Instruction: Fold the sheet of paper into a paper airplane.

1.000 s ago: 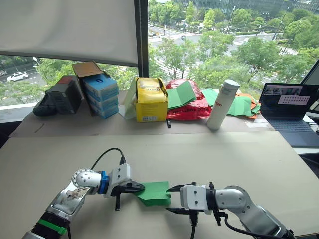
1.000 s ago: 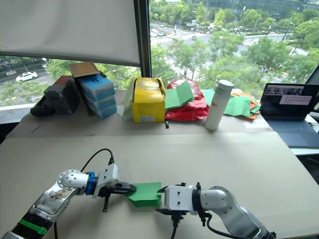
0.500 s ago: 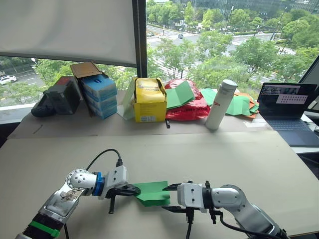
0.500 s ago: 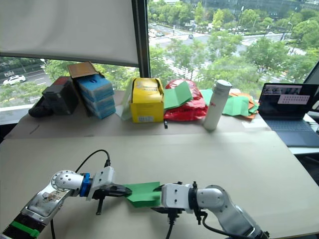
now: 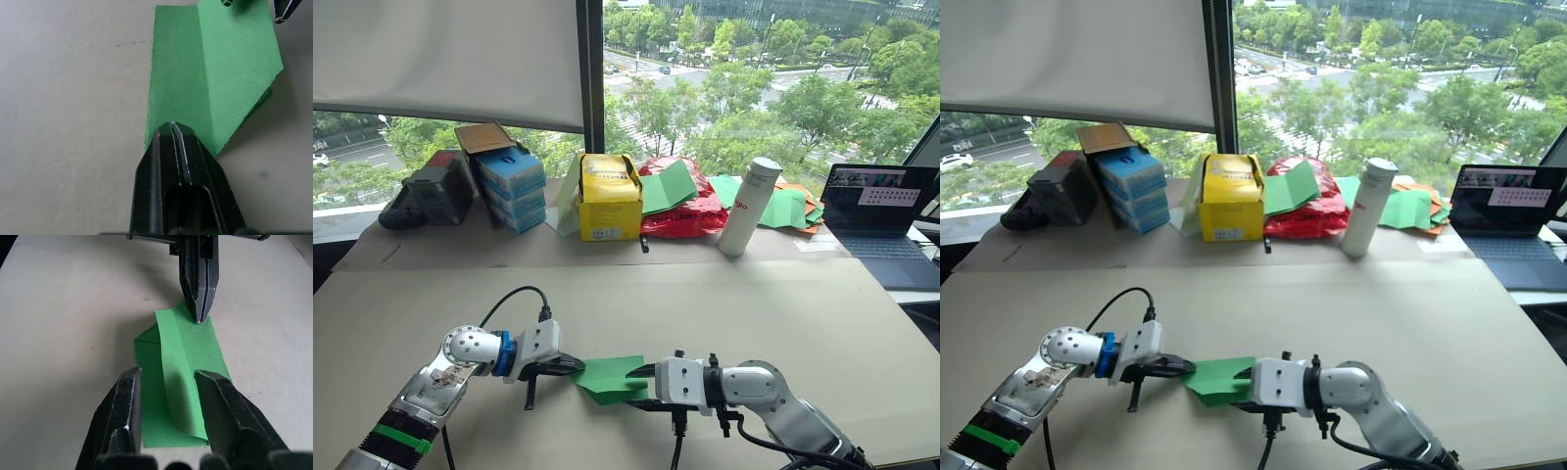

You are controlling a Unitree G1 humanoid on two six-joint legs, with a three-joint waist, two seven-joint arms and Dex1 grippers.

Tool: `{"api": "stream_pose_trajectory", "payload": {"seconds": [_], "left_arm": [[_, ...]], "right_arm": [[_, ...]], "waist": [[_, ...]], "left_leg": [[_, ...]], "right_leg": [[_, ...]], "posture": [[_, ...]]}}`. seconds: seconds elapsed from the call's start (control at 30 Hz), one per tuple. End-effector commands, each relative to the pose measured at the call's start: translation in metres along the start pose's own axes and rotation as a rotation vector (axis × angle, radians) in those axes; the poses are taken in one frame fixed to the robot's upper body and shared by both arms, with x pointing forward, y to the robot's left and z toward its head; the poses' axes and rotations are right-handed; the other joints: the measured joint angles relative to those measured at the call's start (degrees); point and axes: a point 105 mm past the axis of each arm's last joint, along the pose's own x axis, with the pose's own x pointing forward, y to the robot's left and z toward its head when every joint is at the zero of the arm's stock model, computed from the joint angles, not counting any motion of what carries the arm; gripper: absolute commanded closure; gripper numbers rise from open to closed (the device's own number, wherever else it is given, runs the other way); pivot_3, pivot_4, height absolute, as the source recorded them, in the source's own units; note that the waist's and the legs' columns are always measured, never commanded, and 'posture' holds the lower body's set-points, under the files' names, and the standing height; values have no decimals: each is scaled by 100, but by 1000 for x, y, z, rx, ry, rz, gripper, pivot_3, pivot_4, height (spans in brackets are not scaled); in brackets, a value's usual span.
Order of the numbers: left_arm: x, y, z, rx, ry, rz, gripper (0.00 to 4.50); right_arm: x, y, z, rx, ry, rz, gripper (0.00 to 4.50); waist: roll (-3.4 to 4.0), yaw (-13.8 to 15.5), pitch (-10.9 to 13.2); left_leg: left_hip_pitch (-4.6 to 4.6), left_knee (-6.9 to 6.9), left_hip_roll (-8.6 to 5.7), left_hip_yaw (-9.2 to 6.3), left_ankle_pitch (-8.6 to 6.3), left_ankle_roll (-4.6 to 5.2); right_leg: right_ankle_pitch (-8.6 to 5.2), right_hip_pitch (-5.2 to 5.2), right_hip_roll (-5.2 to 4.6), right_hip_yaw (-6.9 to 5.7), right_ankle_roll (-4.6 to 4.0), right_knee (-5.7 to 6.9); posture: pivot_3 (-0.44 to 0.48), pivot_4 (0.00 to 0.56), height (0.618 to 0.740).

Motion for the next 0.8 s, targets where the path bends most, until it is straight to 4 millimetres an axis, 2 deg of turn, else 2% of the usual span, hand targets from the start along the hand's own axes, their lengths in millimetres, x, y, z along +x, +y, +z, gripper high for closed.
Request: {"api": "stream_pose_trajectory", "payload": {"seconds": [0.03, 0.07, 0.27, 0.43, 0.6, 0.7, 0.8], "left_arm": [[0, -9, -35, -84, 130, 4, 4500], [0, -9, -36, -83, 131, 2, 4500], [1, -11, -36, -77, 130, 3, 4500], [1, -13, -33, -68, 129, 3, 4500], [3, -12, -24, -59, 122, 2, 4500], [5, -10, -18, -55, 115, 4, 4500], [4, -10, -15, -57, 112, 7, 4500]], "right_arm": [[-1, -6, 5, -34, -15, -16, 4096], [0, -6, 5, -34, -15, -16, 4463], [2, -9, 8, -27, -27, -5, 4463], [5, -18, 14, 71, -52, 15, 4463], [8, -26, 1, 125, 30, 58, 4463], [18, -43, -3, 202, 47, 30, 4463], [20, -49, -9, 231, 75, 31, 4463]], "waist": [[1, -1, 0], [2, 0, -1], [8, -5, -5], [14, -10, -9], [15, -7, -9], [16, -13, -8], [19, -1, -7]], "left_leg": [[0, 0, 0, 0, 0, 0], [1, 0, 0, 0, 0, 0], [2, 0, 0, 0, 0, 0], [3, 0, 2, -1, 0, 0], [1, -1, 0, -1, 0, 0], [1, -1, -2, 0, 0, 0], [-4, -1, -3, -2, 0, -1]], "right_leg": [[0, 0, 0, 0, 0, 0], [0, 0, 0, 0, 0, 0], [0, 0, -2, 2, 0, 0], [0, -1, -1, 4, -1, 2], [0, -3, -33, 7, -1, 2], [0, -3, -34, -3, -1, 2], [0, -6, -21, -13, -1, 6]], "posture": [[0, 150, 740], [0, 150, 740], [0, 150, 740], [0, 150, 740], [0, 150, 740], [0, 150, 740], [0, 150, 740]]}}
